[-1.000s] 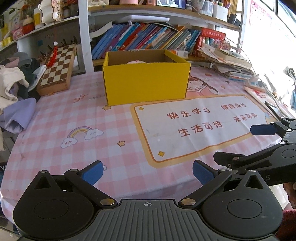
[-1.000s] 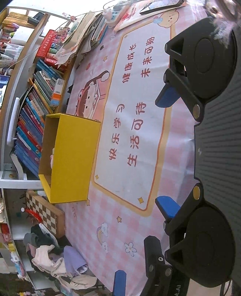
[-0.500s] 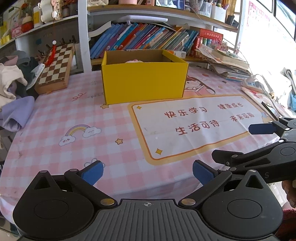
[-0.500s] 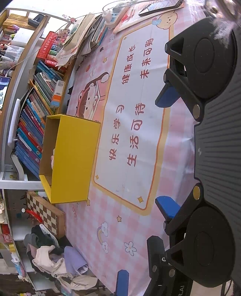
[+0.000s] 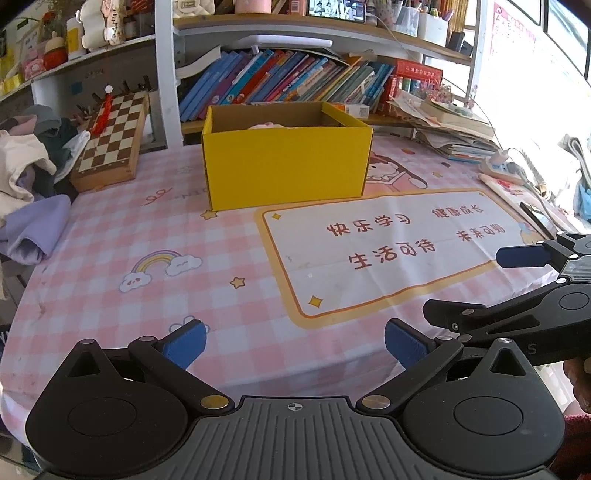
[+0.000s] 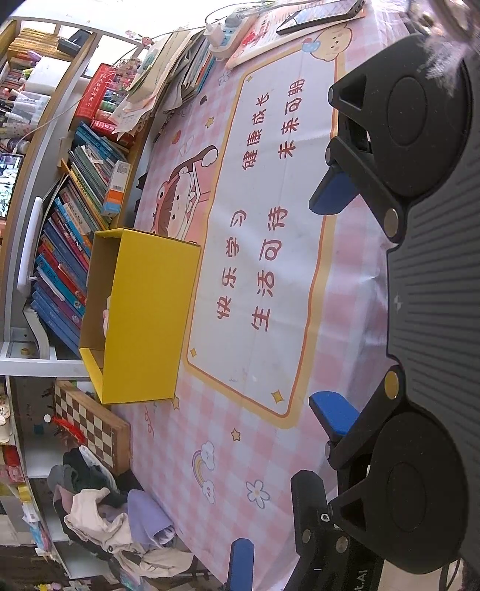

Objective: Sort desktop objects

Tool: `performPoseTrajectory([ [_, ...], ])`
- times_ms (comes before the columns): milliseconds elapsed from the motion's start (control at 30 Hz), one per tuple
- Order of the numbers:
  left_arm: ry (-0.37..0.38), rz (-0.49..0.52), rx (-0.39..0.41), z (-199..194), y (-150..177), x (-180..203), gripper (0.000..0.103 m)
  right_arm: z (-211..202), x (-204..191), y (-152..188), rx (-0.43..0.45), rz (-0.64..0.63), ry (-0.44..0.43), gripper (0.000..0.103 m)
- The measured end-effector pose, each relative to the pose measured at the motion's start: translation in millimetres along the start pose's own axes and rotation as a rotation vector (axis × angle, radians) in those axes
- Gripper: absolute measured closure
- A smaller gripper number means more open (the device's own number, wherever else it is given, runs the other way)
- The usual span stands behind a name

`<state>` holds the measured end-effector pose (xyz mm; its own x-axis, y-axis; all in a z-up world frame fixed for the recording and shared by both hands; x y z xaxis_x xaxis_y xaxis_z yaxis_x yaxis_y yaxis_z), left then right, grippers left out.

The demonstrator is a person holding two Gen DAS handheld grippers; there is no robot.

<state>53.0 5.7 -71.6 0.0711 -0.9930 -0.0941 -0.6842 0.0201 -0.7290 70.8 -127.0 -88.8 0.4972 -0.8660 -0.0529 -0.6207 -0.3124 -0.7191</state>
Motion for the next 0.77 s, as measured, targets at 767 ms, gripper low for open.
performPoseTrajectory([
  [767, -0.003, 0.019, 0.046, -4.6, -4.0, 3.5, 0.0, 2.1, -0.8, 1.8, -0.008, 0.004, -0.001, 0.0],
])
Point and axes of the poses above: each gripper's, at about its wrist camera, not at the fingertips, and z roughly the way its jaws point, x to its right, y to its underside, the point moved 9 cm from there along z, roughly the way its jaws point, and after that the axes turned 11 degrees about -y, right-handed, at the moved point
